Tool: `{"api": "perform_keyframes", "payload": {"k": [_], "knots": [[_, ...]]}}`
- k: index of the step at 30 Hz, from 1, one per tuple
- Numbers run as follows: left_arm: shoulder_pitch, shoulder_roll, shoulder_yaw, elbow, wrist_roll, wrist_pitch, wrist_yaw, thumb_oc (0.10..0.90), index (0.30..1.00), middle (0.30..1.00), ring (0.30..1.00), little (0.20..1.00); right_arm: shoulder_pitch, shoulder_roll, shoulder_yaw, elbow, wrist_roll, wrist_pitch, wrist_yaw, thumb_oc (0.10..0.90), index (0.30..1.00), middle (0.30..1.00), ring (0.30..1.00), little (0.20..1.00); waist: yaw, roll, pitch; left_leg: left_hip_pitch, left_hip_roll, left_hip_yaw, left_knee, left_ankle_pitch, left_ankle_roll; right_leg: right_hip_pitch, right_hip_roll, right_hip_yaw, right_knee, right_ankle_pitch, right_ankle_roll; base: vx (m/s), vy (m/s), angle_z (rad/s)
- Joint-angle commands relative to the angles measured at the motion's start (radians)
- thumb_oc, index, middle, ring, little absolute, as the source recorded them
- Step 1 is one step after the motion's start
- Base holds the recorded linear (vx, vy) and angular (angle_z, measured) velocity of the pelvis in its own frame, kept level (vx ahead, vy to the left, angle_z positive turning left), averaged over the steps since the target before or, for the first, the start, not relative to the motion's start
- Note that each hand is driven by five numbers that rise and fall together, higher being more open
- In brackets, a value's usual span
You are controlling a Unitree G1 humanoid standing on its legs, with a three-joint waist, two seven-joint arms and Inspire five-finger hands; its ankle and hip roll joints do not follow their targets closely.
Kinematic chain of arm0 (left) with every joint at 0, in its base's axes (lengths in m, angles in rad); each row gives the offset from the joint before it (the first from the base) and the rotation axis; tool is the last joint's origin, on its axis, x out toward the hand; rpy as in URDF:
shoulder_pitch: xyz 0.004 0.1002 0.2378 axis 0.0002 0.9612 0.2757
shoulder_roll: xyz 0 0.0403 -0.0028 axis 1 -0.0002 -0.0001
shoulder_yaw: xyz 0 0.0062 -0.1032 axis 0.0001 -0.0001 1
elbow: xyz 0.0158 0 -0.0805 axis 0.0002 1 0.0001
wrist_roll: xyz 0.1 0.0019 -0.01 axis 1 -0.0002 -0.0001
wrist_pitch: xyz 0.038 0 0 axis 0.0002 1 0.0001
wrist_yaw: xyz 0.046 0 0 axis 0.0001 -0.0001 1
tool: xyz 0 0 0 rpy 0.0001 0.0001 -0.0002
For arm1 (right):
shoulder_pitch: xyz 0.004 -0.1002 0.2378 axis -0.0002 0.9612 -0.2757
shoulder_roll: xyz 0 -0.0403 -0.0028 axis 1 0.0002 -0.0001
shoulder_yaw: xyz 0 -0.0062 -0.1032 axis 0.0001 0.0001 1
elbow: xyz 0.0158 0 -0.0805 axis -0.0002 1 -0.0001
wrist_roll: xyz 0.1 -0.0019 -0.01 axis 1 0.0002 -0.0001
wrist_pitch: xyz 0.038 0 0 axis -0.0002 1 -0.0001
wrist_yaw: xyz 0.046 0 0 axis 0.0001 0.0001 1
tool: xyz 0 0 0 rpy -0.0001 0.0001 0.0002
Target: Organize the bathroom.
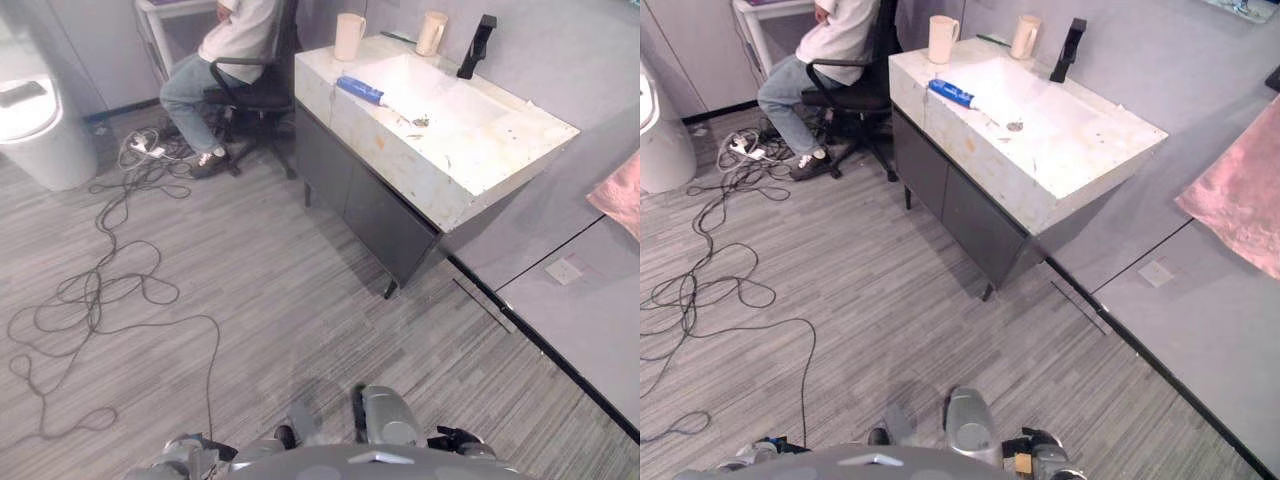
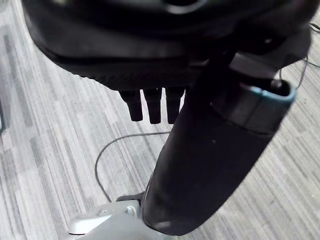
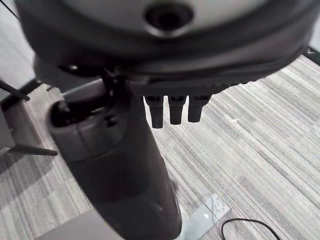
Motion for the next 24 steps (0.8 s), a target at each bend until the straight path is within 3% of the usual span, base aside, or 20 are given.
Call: {"api": "perform_keyframes", "payload": {"k": [1,3,5,6,9,10,11,12,13,14,15,16,17,18,21,22,24], "knots": [[-0.028,-0.002,-0.015,-0.044,0.007,-0.075,0.013,0.800,0.900,0.900,0.900,0.900,0.014,-0.075,0.010,0.023,0.023,-0.006,-0.018,0.800,0.900,0.900,0.900,0.900,-0.042,-0.022,-0.038,0.066,-0.089,-0.119,0.083,-0.114,-0.085,-0.006,0.078,-0.054,-0.193,0.253,-0.006,0.31,0.118,0.39],[-0.050,-0.019,-0.020,-0.051,0.009,-0.074,0.012,0.800,0.900,0.900,0.900,0.900,0.027,-0.080,-0.004,0.030,0.058,-0.001,-0.022,0.800,0.900,0.900,0.900,0.900,-0.063,-0.015,-0.063,0.093,-0.115,-0.153,0.076,-0.127,-0.072,0.023,0.101,-0.015,-0.157,0.218,-0.048,0.39,0.146,0.44],[-0.058,-0.034,-0.029,-0.056,0.013,-0.068,0.009,0.800,0.900,0.900,0.900,0.900,0.037,-0.079,-0.018,0.038,0.088,-0.007,-0.028,0.800,0.900,0.900,0.900,0.900,-0.079,-0.004,-0.082,0.105,-0.117,-0.152,0.092,-0.131,-0.077,0.038,0.120,0.007,-0.129,0.193,-0.066,0.32,0.133,0.65],[-0.065,-0.047,-0.036,-0.056,0.032,-0.074,0.005,0.800,0.900,0.900,0.900,0.900,0.041,-0.078,-0.027,0.037,0.129,-0.003,-0.042,0.800,0.900,0.900,0.900,0.900,-0.092,0.013,-0.095,0.103,-0.108,-0.140,0.172,-0.089,-0.108,0.065,0.130,0.018,-0.122,0.158,-0.090,0.29,0.095,0.55],[-0.074,-0.059,-0.046,-0.062,0.033,-0.099,0.013,0.800,0.900,0.900,0.900,0.900,0.041,-0.076,-0.030,0.031,0.135,0.006,-0.045,0.800,0.900,0.900,0.900,0.900,-0.109,0.023,-0.104,0.074,-0.097,-0.105,0.354,0.041,-0.165,0.100,0.131,0.041,-0.126,0.132,-0.113,0.20,0.038,0.03],[-0.079,-0.062,-0.047,-0.066,0.016,-0.106,0.015,0.800,0.900,0.900,0.900,0.900,0.041,-0.074,-0.027,0.029,0.112,0.006,-0.044,0.800,0.900,0.900,0.900,0.900,-0.114,0.023,-0.105,0.040,-0.084,-0.079,0.446,0.113,-0.198,0.122,0.130,0.059,-0.133,0.126,-0.122,0.26,0.042,-0.10],[-0.087,-0.066,-0.047,-0.073,0.000,-0.104,0.024,0.800,0.900,0.900,0.900,0.900,0.038,-0.076,-0.013,0.020,0.113,0.006,-0.056,0.800,0.900,0.900,0.900,0.900,-0.102,0.006,-0.104,-0.066,-0.069,-0.053,0.595,0.175,-0.223,0.166,0.115,0.094,-0.142,0.111,-0.134,0.30,0.038,-0.09],[-0.088,-0.068,-0.044,-0.075,-0.005,-0.103,0.030,0.800,0.900,0.900,0.900,0.900,0.035,-0.078,-0.010,0.015,0.120,0.010,-0.058,0.800,0.900,0.900,0.900,0.900,-0.094,-0.014,-0.104,-0.123,-0.068,-0.043,0.666,0.185,-0.224,0.185,0.093,0.106,-0.144,0.106,-0.135,0.41,0.064,-0.48],[-0.089,-0.067,-0.027,-0.077,0.000,-0.110,0.067,0.800,0.900,0.900,0.900,0.900,0.020,-0.083,-0.006,0.002,0.147,0.016,-0.061,0.800,0.900,0.900,0.900,0.900,-0.051,-0.052,-0.096,-0.338,-0.007,-0.006,0.767,0.165,-0.194,0.251,0.062,0.145,-0.151,0.081,-0.140,0.30,0.064,-0.47],[-0.089,-0.067,-0.024,-0.078,0.004,-0.114,0.080,0.800,0.900,0.900,0.900,0.900,0.017,-0.083,-0.006,0.001,0.140,0.018,-0.060,0.800,0.900,0.900,0.900,0.900,-0.042,-0.047,-0.091,-0.350,0.009,-0.004,0.779,0.148,-0.188,0.260,0.070,0.152,-0.151,0.077,-0.141,0.44,0.209,-0.43],[-0.073,-0.053,-0.007,-0.079,-0.040,-0.123,0.116,0.800,0.900,0.900,0.900,0.900,-0.003,-0.077,0.008,0.008,0.092,0.020,-0.049,0.800,0.900,0.900,0.900,0.900,-0.015,-0.045,-0.086,-0.359,0.069,-0.014,0.625,0.142,-0.162,0.287,0.076,0.179,-0.145,0.049,-0.139,0.27,0.189,-0.34],[-0.070,-0.051,-0.005,-0.079,-0.048,-0.126,0.122,0.800,0.900,0.900,0.900,0.900,-0.006,-0.076,0.009,0.011,0.090,0.020,-0.048,0.800,0.900,0.900,0.900,0.900,-0.007,-0.045,-0.078,-0.348,0.078,-0.009,0.613,0.134,-0.160,0.298,0.079,0.187,-0.146,0.045,-0.139,0.35,0.265,-0.97],[-0.057,-0.039,0.013,-0.076,-0.059,-0.135,0.131,0.800,0.900,0.900,0.900,0.900,-0.020,-0.068,0.016,0.023,0.087,0.018,-0.050,0.800,0.900,0.900,0.900,0.900,0.006,-0.044,-0.075,-0.329,0.111,-0.015,0.522,0.124,-0.146,0.313,0.083,0.207,-0.141,0.026,-0.135,0.42,0.348,-1.53],[-0.040,-0.022,0.028,-0.073,-0.055,-0.145,0.141,0.800,0.900,0.900,0.900,0.900,-0.036,-0.059,0.022,0.039,0.084,0.013,-0.052,0.800,0.900,0.900,0.900,0.900,0.032,-0.034,-0.064,-0.306,0.162,-0.063,0.322,0.127,-0.144,0.349,0.098,0.255,-0.135,-0.010,-0.120,0.43,0.363,-1.50],[-0.022,-0.004,0.042,-0.067,-0.023,-0.156,0.125,0.800,0.900,0.900,0.900,0.900,-0.047,-0.062,0.015,0.051,0.080,0.020,-0.048,0.800,0.900,0.900,0.900,0.900,0.057,-0.026,-0.068,-0.289,0.214,-0.130,0.147,0.159,-0.171,0.375,0.093,0.305,-0.138,-0.032,-0.099,0.40,0.397,-0.76],[-0.009,0.006,0.039,-0.067,0.003,-0.157,0.110,0.800,0.900,0.900,0.900,0.900,-0.033,-0.069,0.002,0.054,0.075,0.016,-0.047,0.800,0.900,0.900,0.900,0.900,0.064,-0.003,-0.069,-0.296,0.262,-0.141,0.083,0.220,-0.200,0.408,0.079,0.340,-0.129,-0.075,-0.075,0.42,0.536,-0.87],[-0.006,0.007,0.041,-0.064,0.005,-0.158,0.105,0.800,0.900,0.900,0.900,0.900,-0.029,-0.072,-0.006,0.053,0.068,0.018,-0.046,0.800,0.900,0.900,0.900,0.900,0.062,0.004,-0.074,-0.290,0.264,-0.126,0.085,0.209,-0.201,0.417,0.046,0.338,-0.124,-0.081,-0.056,0.24,0.379,-0.64]]}}
